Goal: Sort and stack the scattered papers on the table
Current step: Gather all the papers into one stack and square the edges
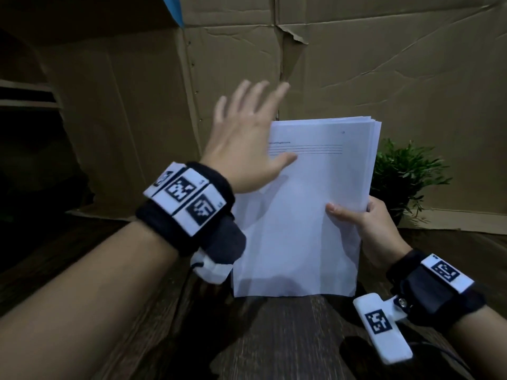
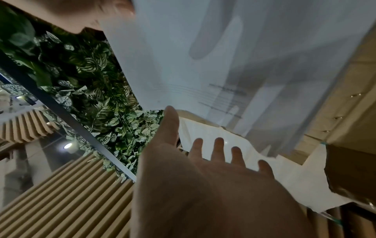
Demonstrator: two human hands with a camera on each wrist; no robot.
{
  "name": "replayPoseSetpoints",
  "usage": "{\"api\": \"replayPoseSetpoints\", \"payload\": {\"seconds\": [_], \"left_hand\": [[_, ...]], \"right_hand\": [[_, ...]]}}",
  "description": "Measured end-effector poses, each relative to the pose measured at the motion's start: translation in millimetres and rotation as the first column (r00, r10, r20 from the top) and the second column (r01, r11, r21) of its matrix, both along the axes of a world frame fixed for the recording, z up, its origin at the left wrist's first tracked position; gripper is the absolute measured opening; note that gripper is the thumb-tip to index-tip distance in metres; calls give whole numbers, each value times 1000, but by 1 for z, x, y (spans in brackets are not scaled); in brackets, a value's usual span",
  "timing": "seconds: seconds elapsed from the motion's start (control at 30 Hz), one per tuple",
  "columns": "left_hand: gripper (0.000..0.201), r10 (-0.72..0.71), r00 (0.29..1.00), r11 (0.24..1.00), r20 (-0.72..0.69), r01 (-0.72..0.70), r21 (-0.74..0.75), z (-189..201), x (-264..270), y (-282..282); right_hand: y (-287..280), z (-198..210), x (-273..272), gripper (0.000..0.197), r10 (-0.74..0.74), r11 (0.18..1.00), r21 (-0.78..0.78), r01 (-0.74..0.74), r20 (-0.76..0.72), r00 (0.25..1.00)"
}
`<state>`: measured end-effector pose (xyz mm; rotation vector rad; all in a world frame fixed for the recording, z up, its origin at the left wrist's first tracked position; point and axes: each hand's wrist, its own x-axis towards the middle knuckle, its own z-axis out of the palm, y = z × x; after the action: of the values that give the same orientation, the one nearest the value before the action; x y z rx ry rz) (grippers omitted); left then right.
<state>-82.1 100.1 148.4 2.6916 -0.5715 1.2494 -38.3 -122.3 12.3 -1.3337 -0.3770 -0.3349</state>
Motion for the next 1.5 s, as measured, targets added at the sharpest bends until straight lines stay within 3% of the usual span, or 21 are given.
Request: {"api": "replayPoseSetpoints", "payload": {"seconds": [0.1,0.23,0.47,0.7,0.77,0.83,0.9,0.97,1.0,1.07,1.1,1.2,1.33,1.5], "left_hand": [[86,57,994,993,-88,-47,112,-9,6,-5],[75,126,992,981,-2,-124,150,-17,7,-5],[54,229,973,973,-31,-227,51,-16,7,2],[60,113,992,994,-54,-114,-5,-16,8,5],[69,128,992,982,-17,-129,-139,-16,9,12],[91,18,999,876,-40,-35,-481,-22,7,22],[112,-255,957,599,-138,44,-800,-37,3,25],[100,-540,817,327,-201,-16,-945,-58,2,26],[79,-632,744,280,-217,-42,-959,-69,5,26],[44,-674,703,317,-227,-2,-948,-83,13,26],[43,-673,710,320,-210,24,-947,-86,16,25],[68,-703,701,244,-119,80,-966,-86,20,25],[61,-704,710,178,-38,124,-976,-83,17,21],[11,-614,788,230,-43,126,-965,-84,20,20]], "right_hand": [[-1,3,-3,32,31,1000,1,-31,-6,1000],[-2,6,-5,28,76,997,1,-76,-11,997],[0,3,-5,37,129,990,-48,-133,-77,989],[5,-4,-2,37,139,987,87,-133,-66,988],[4,-3,-1,37,113,992,59,-109,-61,992],[3,-1,-1,35,119,991,62,-115,-64,991],[2,1,-2,41,125,991,66,-121,-58,990],[2,1,-3,49,121,992,39,-118,-55,991],[2,1,-4,51,110,994,16,-109,-52,993],[3,5,-6,54,67,998,0,-67,-24,997],[5,9,-7,53,35,999,5,-35,7,999],[9,23,-12,39,-59,998,0,59,106,993],[10,31,-17,37,-90,996,6,90,135,987],[7,33,-17,21,-261,965,5,264,160,952]]}}
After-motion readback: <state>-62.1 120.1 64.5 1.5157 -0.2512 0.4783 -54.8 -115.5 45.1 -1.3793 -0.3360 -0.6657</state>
